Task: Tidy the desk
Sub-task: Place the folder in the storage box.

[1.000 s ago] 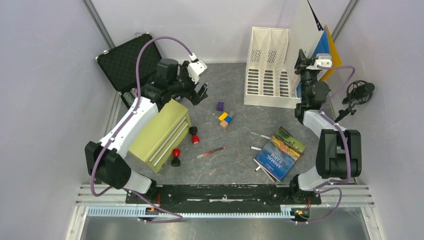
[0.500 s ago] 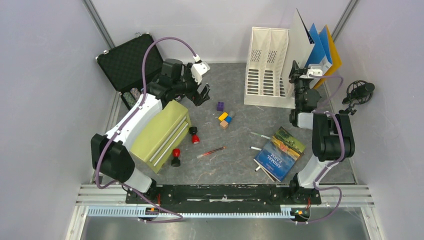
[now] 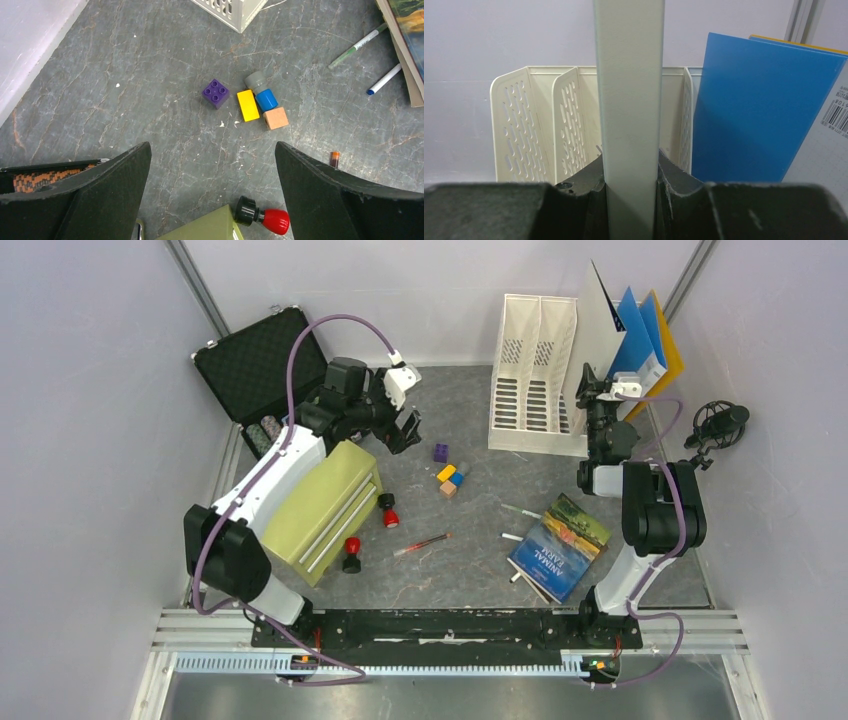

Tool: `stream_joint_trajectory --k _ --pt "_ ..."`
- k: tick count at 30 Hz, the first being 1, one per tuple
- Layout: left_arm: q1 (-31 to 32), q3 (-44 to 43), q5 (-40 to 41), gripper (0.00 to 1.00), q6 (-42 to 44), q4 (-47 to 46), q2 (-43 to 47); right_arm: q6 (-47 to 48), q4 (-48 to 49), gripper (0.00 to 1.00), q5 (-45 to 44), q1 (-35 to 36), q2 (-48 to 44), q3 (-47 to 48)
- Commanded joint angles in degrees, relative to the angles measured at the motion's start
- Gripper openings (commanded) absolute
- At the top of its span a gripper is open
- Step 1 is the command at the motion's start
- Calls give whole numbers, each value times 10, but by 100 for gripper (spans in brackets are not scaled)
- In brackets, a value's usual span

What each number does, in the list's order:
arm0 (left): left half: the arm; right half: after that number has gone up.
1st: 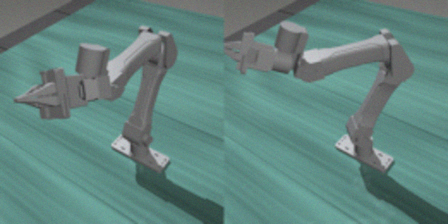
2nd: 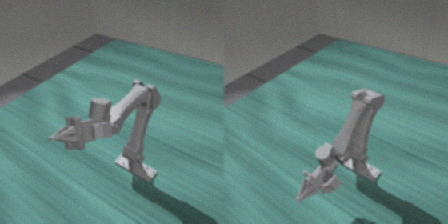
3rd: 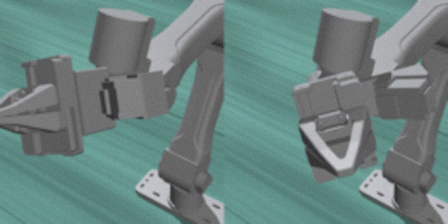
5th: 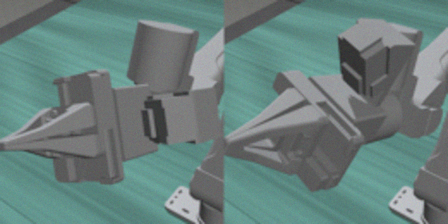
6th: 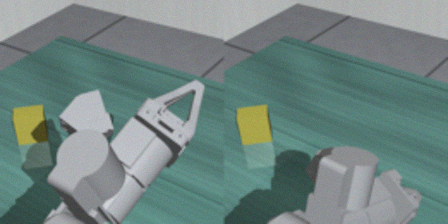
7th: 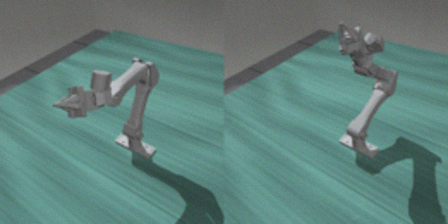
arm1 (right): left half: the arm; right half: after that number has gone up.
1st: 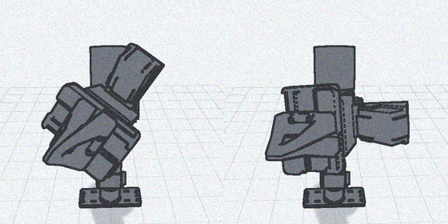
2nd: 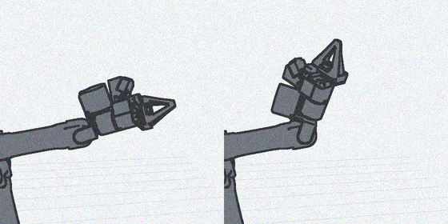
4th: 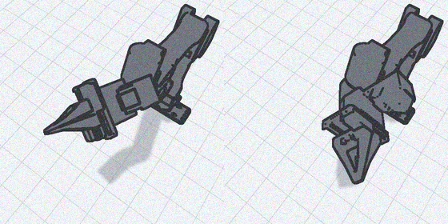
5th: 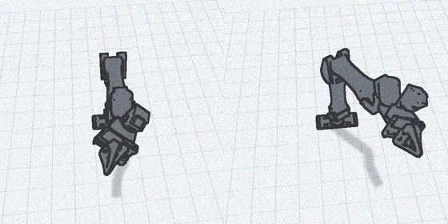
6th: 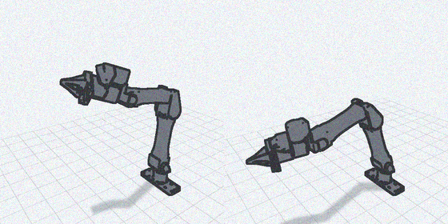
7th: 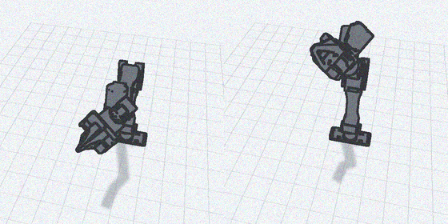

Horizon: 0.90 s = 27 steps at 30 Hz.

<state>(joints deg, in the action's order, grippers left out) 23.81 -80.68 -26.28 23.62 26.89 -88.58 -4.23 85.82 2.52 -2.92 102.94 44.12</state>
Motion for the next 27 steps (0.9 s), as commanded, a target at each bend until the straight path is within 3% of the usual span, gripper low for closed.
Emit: stream_joint_trajectory --k 1,19,27 --pt "0 -25 -25 100 -15 -4 -8 8 183 0 4 -4 7 19" --pt "0 -51 -44 100 -16 19 -41 1 165 0 10 -12 36 84" --pt "-1 -59 -52 100 -18 22 -49 5 191 0 22 -12 72 37"
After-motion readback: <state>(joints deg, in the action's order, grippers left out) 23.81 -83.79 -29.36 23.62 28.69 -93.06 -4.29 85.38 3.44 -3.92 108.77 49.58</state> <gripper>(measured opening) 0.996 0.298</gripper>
